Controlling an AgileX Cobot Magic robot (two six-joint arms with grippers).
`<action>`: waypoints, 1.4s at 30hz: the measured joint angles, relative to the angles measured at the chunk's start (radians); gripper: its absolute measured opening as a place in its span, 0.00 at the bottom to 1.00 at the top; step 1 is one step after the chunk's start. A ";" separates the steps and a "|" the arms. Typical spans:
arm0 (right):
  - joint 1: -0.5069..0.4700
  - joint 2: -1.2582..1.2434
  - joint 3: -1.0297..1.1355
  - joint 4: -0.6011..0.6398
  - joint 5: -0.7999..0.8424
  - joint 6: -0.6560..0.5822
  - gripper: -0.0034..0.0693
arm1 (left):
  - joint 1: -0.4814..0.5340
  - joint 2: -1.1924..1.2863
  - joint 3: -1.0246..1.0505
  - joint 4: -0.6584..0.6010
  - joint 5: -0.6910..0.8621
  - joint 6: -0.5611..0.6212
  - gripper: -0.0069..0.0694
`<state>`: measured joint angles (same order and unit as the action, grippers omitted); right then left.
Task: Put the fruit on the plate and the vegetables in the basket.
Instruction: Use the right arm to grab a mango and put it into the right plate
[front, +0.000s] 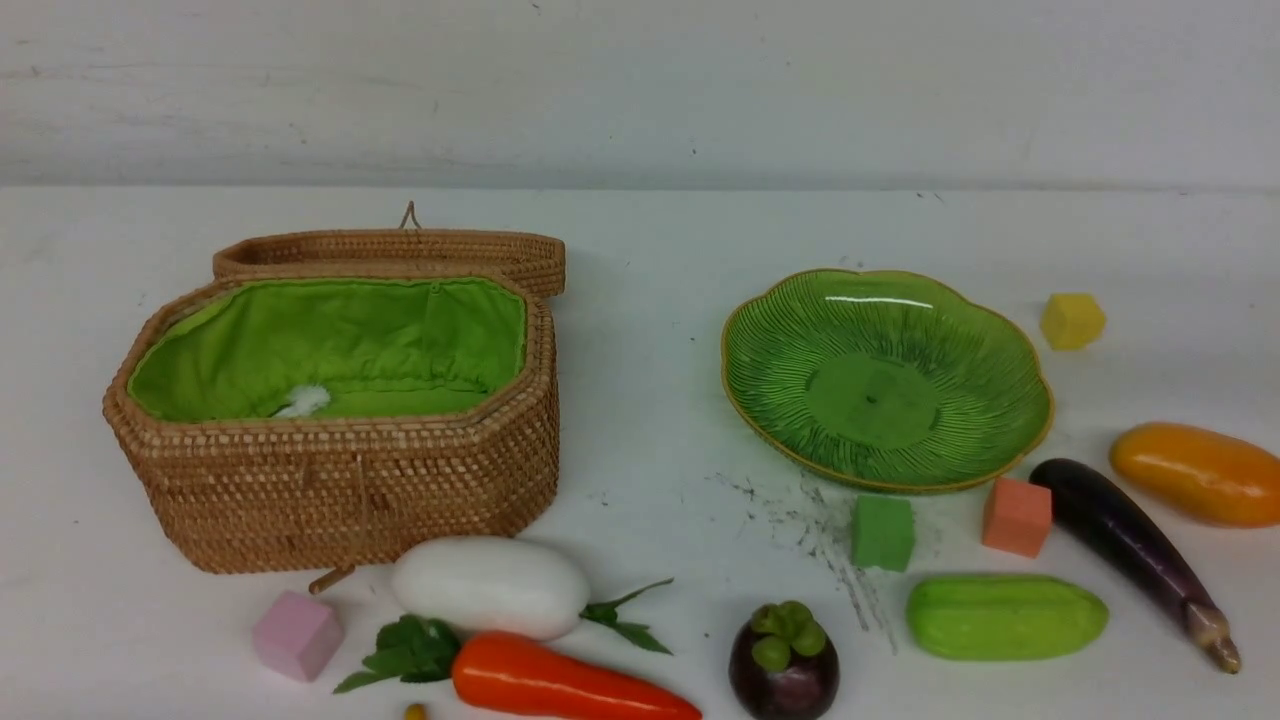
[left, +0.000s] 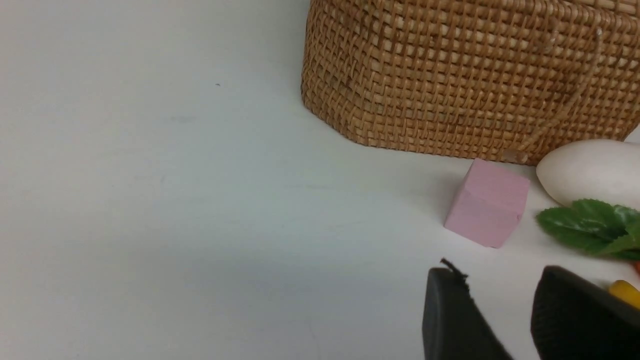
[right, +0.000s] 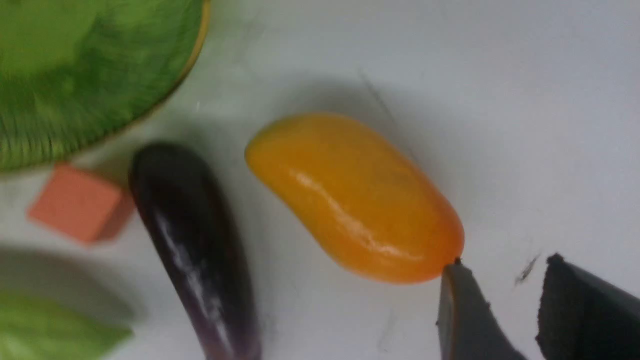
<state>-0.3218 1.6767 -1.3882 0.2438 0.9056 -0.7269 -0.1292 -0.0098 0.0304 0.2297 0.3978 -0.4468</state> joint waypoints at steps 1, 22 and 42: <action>0.000 0.006 0.000 0.002 0.015 -0.094 0.38 | 0.000 0.000 0.000 0.000 0.000 0.000 0.40; 0.049 0.057 -0.005 0.015 0.008 -0.445 0.98 | 0.000 0.000 0.000 0.000 0.000 0.000 0.40; 0.049 0.085 -0.005 0.071 -0.041 -0.466 0.77 | 0.000 0.000 0.000 0.000 0.000 0.000 0.40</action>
<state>-0.2732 1.7619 -1.3931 0.3148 0.8645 -1.1926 -0.1292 -0.0098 0.0304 0.2297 0.3978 -0.4468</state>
